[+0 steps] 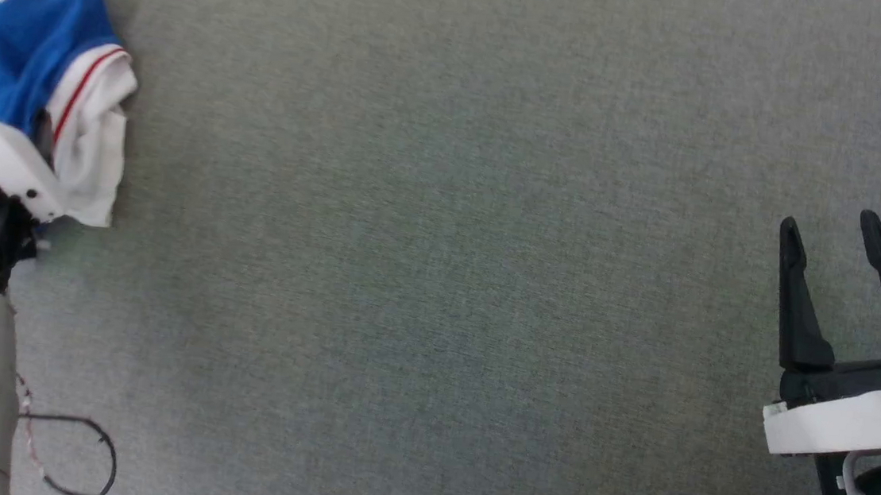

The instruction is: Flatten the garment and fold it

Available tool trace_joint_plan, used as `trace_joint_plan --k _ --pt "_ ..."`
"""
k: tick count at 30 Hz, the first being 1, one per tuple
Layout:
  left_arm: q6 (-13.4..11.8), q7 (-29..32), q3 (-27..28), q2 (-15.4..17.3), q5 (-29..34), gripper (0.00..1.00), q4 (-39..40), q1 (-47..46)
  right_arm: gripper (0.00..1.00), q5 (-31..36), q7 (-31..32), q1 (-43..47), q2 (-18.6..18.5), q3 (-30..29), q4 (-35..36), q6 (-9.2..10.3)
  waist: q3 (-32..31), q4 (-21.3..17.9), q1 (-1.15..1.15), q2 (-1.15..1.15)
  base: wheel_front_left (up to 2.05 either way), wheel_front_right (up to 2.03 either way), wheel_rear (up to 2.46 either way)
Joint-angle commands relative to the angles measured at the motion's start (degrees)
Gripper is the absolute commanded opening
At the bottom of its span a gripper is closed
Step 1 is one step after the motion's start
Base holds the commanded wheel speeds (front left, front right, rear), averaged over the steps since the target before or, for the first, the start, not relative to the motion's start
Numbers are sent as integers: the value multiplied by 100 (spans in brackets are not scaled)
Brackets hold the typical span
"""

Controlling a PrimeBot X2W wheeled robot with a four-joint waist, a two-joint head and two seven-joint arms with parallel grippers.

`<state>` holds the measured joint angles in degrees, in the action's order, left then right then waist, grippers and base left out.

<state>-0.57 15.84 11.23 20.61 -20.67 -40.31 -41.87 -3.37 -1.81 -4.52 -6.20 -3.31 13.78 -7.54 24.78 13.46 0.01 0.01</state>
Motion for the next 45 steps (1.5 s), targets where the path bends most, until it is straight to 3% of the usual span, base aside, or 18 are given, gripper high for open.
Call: trace_joint_plan --k 1,10,11,12,13,14,18,21,27,32,37,45 --pt "-51 206 61 114 -93 100 -251 -192 100 -54 -49 -115 -43 3 73 5 366 -241 -1 -1 0 0 0" --pt "-127 1404 -3 249 -320 100 -1177 -614 100 -141 -66 -207 -133 -54 168 5 659 -180 -1 -1 0 0 0" --pt "-125 1567 -10 272 -352 86 -1270 -668 100 -148 -71 -221 -148 -49 180 5 677 -170 -1 -1 0 0 0" --pt "-117 1711 -37 301 -362 41 -1348 -716 100 -142 -114 -247 -187 -18 215 5 695 -159 -1 -1 0 0 0" --pt "-104 1830 -42 324 -392 4 -1411 -763 100 -132 -167 -269 -211 15 256 5 706 -150 -1 -1 0 0 0" --pt "-110 1875 -39 355 -414 0 -1446 -805 100 -138 -194 -279 -216 37 274 5 712 -142 -1 -1 0 0 0" --pt "-184 1690 -72 553 -372 0 -1486 -938 100 -134 -307 -316 -238 92 284 5 647 -125 -1 -1 0 0 0" --pt "-235 1221 -123 757 -246 0 -1468 -1028 100 -141 -372 -300 -184 71 195 5 460 -100 -1 -1 0 0 0" --pt "-212 -312 -282 1009 83 0 -1269 -1323 100 -153 -527 -171 15 52 -109 5 -226 -33 -1 -1 0 0 0" --pt "60 -1792 -600 1097 418 0 -1115 -1737 100 -176 -653 -15 183 -4 -368 5 -853 -4 -1 -1 0 0 0" --pt "161 -2772 -929 981 698 0 -1044 -2169 100 -208 -742 182 292 -104 -556 5 -1386 -85 -1 -1 0 0 0" --pt "388 -3076 -1297 450 847 0 -407 -2272 100 -367 -796 453 329 -271 -748 5 -1965 -560 -1 -1 0 0 0"
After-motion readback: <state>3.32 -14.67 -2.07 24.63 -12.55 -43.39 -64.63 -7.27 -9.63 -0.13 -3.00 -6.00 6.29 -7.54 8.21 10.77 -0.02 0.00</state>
